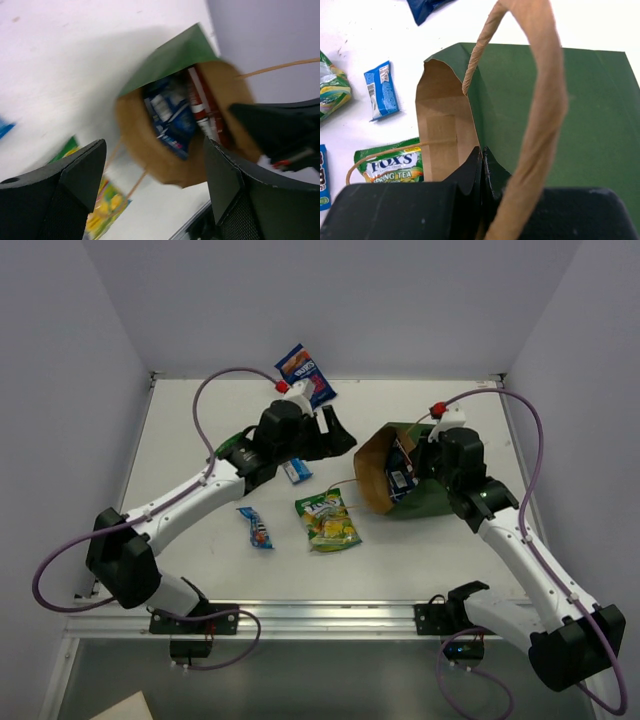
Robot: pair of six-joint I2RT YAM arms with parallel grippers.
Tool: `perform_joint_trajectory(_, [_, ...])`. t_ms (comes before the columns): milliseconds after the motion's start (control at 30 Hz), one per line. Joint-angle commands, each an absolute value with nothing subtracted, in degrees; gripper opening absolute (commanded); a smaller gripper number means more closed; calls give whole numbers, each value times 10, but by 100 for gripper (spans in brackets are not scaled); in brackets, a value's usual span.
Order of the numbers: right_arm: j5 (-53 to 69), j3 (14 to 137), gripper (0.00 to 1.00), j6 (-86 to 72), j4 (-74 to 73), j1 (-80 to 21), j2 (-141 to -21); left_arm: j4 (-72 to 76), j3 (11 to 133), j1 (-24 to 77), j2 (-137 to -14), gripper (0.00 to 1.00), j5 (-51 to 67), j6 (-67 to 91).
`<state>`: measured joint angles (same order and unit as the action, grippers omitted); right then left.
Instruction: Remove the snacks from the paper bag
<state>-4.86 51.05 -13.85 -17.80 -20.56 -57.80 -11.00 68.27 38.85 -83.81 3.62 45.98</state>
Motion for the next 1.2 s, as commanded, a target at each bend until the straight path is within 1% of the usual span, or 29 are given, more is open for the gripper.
perform_joint_trajectory(0, [-27,547,0,-136,-171,-204,-579,-106,737,417,-905,82,25,462])
perform_joint_trajectory(33, [-25,548,0,-136,-171,-204,-579,-105,758,428,-939,79,31,470])
perform_joint_trajectory(233, [-6,565,0,-147,-179,-204,-577,-85,821,481,-1040,75,18,486])
perform_joint_trajectory(433, [-4,565,0,-170,-176,-204,-572,-68,836,508,-1091,75,3,510])
perform_joint_trajectory(467, [-4,565,0,-174,-175,-204,-571,-69,836,511,-1095,75,-14,512])
perform_joint_trajectory(600, [22,553,0,-192,-158,-204,-566,-69,840,516,-1121,74,-22,522])
perform_joint_trajectory(800, [64,549,0,-213,-146,-204,-572,-48,861,521,-1161,66,-25,537])
perform_joint_trajectory(867, [69,548,0,-216,-140,-204,-574,-44,869,522,-1172,59,-29,538])
perform_joint_trajectory(900, [69,547,0,-216,-139,-204,-574,-44,873,522,-1174,54,-33,538])
perform_joint_trajectory(933, [69,546,0,-215,-138,-204,-574,-45,876,523,-1178,39,-33,538])
perform_joint_trajectory(1000, [63,541,0,-206,-136,-204,-571,-49,876,523,-1177,24,-37,535])
perform_joint_trajectory(1033, [53,538,0,-201,-134,-203,-571,-51,874,522,-1169,9,-42,532])
perform_joint_trajectory(1100, [39,529,0,-185,-135,-203,-571,-55,867,522,-1155,0,-50,524])
perform_joint_trajectory(1167, [18,519,0,-171,-137,-204,-571,-68,860,520,-1125,0,-55,511])
